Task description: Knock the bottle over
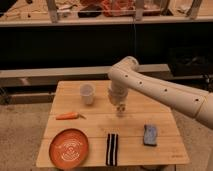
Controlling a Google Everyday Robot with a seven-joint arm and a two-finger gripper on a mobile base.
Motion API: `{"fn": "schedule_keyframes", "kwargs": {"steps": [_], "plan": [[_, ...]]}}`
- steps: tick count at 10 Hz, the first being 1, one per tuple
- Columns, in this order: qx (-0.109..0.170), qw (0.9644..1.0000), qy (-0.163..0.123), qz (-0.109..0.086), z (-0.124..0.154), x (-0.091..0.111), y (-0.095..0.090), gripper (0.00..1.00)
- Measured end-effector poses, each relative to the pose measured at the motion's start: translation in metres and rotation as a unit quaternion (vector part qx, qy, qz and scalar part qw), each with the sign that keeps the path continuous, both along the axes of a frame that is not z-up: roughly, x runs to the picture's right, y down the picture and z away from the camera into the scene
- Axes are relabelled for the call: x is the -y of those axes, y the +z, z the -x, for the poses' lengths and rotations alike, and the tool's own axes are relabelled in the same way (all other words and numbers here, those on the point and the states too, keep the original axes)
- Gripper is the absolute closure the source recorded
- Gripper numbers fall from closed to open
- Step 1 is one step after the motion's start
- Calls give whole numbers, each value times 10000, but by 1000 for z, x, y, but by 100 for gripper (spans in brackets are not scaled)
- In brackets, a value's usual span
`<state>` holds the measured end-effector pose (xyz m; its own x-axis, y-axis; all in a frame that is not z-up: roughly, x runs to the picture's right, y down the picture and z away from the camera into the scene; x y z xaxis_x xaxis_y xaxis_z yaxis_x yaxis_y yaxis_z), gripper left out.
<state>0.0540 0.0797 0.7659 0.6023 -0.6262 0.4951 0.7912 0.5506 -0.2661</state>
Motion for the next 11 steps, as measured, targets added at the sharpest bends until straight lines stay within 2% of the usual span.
{"fn": "schedule_keyframes", "kwargs": {"steps": [11], "plan": [[70,9999,-109,-7,-1,1,-1,97]]}}
